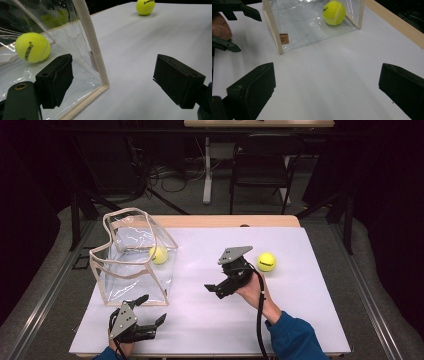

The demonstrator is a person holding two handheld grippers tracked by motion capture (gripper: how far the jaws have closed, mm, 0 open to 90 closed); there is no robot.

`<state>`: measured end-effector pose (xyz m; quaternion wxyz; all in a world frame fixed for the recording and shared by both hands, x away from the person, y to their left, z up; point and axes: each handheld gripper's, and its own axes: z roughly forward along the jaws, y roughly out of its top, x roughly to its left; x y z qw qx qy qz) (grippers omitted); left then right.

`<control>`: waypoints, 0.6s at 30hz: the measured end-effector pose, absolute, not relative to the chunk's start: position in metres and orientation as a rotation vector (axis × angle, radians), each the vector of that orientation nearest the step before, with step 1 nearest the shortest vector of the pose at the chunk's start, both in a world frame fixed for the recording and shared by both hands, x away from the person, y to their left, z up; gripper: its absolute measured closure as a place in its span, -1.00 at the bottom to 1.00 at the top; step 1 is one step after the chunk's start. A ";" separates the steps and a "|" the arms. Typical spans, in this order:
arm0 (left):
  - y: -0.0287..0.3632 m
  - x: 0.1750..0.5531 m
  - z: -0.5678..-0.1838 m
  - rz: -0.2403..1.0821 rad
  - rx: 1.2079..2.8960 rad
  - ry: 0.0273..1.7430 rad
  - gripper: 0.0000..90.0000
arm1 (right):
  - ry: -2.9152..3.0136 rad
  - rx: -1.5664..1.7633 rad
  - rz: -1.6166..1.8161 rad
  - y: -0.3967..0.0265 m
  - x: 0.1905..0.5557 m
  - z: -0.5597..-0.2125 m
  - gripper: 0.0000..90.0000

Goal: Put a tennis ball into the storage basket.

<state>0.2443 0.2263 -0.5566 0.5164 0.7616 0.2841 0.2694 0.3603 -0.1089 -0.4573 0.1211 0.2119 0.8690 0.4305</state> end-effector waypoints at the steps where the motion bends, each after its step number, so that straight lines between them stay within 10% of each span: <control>1: 0.226 0.244 -0.557 0.648 1.827 0.683 -0.65 | 2.536 0.623 1.257 -0.112 0.360 -0.459 -0.99; 18: 0.226 0.245 -0.557 0.646 1.829 0.689 -0.65 | 2.535 0.717 1.200 -0.149 0.352 -0.494 -1.00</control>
